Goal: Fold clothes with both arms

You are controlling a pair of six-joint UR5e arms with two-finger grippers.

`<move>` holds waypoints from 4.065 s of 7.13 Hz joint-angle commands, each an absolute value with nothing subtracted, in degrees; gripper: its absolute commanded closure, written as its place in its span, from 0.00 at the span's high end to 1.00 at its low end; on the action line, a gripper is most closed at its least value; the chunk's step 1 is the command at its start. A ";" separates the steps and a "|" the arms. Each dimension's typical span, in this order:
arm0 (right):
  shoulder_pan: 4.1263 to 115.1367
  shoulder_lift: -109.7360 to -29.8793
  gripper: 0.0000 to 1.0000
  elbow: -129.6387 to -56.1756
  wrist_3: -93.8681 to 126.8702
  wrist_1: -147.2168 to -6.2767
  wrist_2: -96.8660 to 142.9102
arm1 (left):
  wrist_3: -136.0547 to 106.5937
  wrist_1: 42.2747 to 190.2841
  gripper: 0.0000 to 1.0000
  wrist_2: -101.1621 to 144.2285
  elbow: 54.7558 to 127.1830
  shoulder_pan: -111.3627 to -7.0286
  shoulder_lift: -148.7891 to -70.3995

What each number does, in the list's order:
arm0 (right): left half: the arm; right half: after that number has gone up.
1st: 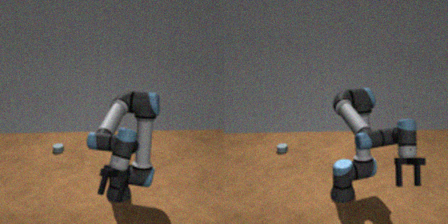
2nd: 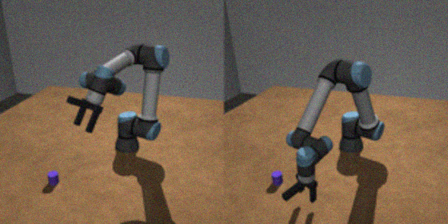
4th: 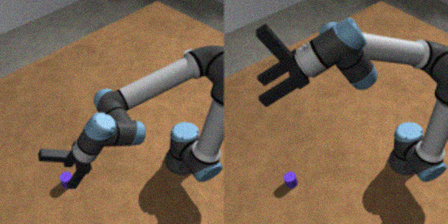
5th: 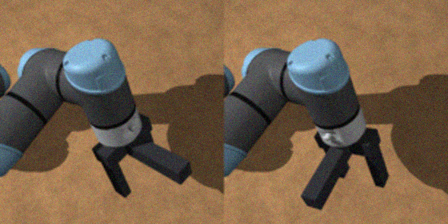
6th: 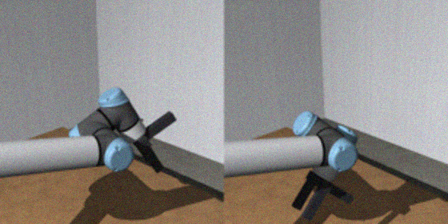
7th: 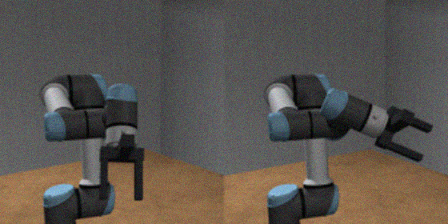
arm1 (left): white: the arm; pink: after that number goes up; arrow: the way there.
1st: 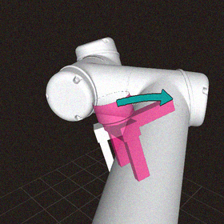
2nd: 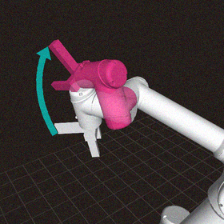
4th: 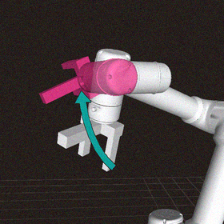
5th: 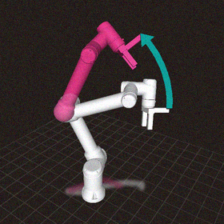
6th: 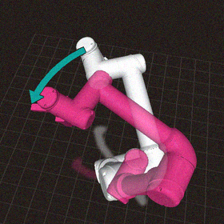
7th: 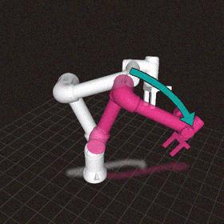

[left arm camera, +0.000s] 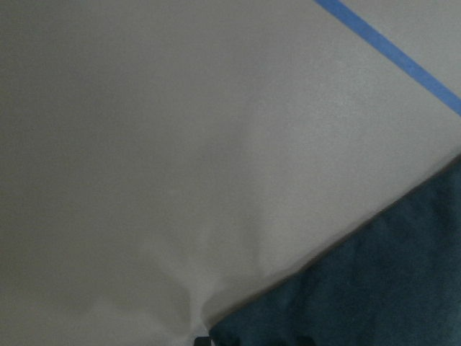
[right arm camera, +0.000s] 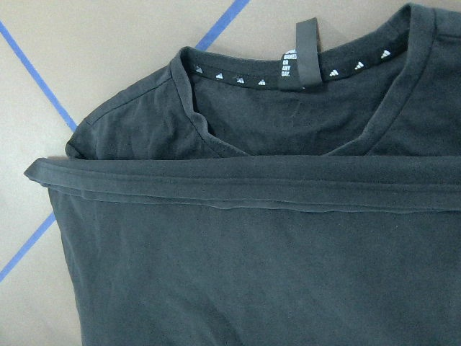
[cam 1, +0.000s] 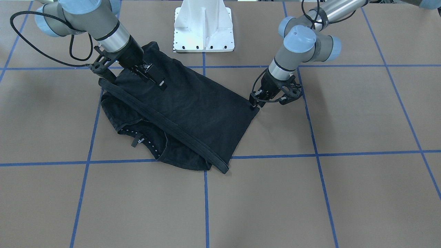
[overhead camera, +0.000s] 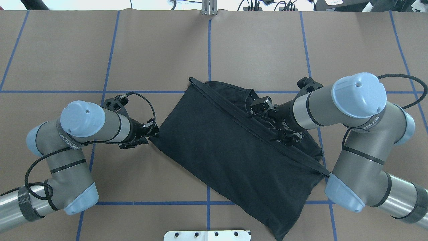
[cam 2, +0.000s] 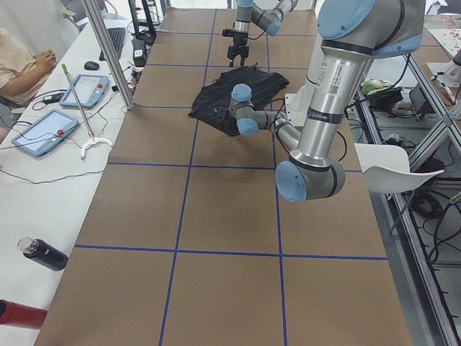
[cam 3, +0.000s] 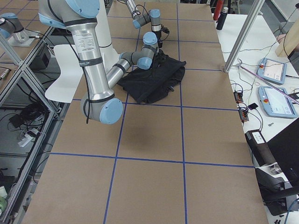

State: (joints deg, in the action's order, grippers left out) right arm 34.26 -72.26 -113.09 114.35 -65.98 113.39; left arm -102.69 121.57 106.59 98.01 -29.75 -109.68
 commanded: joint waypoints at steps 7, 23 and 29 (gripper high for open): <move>36.56 -72.60 1.00 -113.38 114.08 -66.09 114.78 | -102.66 121.64 0.00 105.20 98.60 -28.83 -109.77; 40.08 -71.90 1.00 -112.68 113.99 -66.09 111.12 | -80.86 146.34 0.61 100.72 42.61 -48.94 -149.78; 27.01 -64.27 0.88 -108.01 94.71 -76.20 105.47 | -78.58 139.48 0.59 109.25 78.98 -52.21 -121.50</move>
State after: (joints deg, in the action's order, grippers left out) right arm 30.34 -65.92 -108.13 107.00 -69.15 106.32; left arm -79.04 140.12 109.04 74.20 -52.09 -125.48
